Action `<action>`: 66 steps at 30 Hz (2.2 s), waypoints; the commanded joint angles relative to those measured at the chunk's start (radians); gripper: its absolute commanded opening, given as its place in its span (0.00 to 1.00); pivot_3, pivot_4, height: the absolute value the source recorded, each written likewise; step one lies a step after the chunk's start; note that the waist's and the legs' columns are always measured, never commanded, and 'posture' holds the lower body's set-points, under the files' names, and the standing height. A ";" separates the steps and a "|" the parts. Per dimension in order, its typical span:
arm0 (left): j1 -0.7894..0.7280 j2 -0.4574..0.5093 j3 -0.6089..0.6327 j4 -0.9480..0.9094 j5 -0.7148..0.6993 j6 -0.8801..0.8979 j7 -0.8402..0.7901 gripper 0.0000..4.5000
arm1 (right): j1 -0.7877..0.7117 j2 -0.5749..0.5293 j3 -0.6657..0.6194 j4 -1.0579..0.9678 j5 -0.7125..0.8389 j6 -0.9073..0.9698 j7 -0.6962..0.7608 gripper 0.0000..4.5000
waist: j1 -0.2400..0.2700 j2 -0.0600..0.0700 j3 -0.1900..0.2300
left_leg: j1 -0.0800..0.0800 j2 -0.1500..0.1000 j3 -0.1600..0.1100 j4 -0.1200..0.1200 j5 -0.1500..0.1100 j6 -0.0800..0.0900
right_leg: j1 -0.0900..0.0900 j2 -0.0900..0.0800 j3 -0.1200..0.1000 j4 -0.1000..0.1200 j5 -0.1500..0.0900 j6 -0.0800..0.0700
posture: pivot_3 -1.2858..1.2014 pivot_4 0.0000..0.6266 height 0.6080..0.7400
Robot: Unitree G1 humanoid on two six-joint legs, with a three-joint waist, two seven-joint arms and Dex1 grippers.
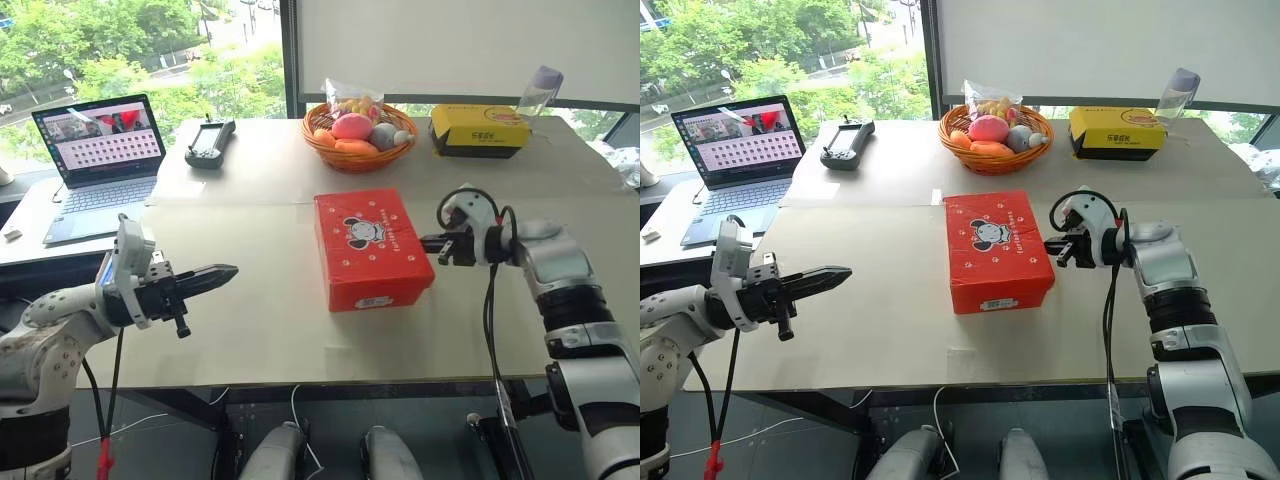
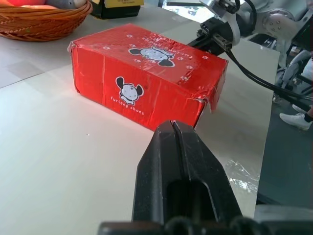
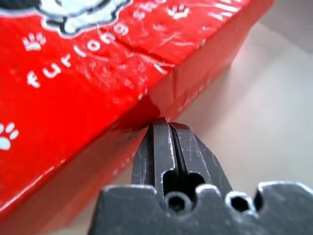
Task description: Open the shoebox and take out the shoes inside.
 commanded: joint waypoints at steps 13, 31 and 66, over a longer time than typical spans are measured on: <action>-0.025 0.011 -0.004 -0.021 -0.034 -0.021 0.073 0.00 | -0.129 0.008 -0.008 -0.188 0.019 0.075 -0.004 0.02 | -0.010 0.001 0.000 | 0.000 0.000 0.001 -0.002 0.000 0.000 | -0.001 0.000 0.002 0.000 0.000 -0.001 | 0.52 0.24 0.94; -0.057 0.039 0.088 -0.048 -0.179 0.013 0.119 0.00 | -0.231 0.331 0.040 -0.668 0.191 0.427 -0.220 0.02 | -0.002 0.001 0.000 | 0.000 0.000 0.000 -0.008 0.000 -0.001 | -0.005 0.001 0.001 0.000 -0.001 -0.004 | 0.52 0.24 0.94; -0.169 0.078 -0.053 0.083 -0.071 -0.097 0.114 0.00 | -0.172 0.179 0.174 -0.354 -0.075 0.407 -0.480 0.49 | -0.004 0.000 0.000 | 0.001 0.000 0.002 -0.014 0.002 -0.003 | -0.006 0.001 0.003 0.000 0.001 -0.006 | 0.52 0.24 0.94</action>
